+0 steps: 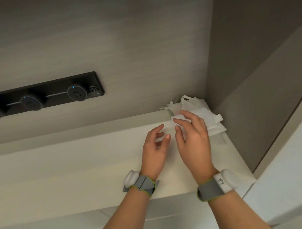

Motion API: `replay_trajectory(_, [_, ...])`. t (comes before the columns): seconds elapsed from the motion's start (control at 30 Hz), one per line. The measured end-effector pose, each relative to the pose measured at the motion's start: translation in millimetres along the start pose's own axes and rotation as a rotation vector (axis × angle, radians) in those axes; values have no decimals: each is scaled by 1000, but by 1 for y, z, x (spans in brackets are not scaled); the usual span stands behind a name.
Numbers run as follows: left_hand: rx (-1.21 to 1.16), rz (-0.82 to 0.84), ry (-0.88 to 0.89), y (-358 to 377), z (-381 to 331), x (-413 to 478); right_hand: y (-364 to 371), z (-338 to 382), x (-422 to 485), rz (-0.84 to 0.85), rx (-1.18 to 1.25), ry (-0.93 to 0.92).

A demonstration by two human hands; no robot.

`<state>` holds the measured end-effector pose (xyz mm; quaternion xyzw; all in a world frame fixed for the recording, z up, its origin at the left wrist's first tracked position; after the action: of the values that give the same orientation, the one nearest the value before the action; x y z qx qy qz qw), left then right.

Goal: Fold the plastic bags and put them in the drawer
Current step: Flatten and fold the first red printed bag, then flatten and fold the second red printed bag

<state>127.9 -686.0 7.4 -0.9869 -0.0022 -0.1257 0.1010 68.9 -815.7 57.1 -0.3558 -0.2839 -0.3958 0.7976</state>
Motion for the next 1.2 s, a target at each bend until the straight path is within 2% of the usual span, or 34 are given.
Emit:
replay_trajectory(0.27, [-41, -58, -123, -64, 19, -14, 45, 39, -38, 219, 231, 150])
replay_trajectory(0.63, [-147, -253, -200, -191, 27, -37, 108, 130, -85, 471, 331, 149])
replay_trajectory(1.2, [-132, -354, -201, -416, 66, -54, 208, 313, -185, 582, 373, 126])
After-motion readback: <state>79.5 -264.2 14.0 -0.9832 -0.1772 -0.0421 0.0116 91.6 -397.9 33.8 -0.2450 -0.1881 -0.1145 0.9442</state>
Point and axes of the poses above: each hand's wrist, its own x-axis towards the middle knuckle, its own y-axis out of the palm, z = x × y, the point moved 6 cm from there along x, towards the middle knuckle, and after that the axes turned 10 degrees about -z, right-handed, at the moved point
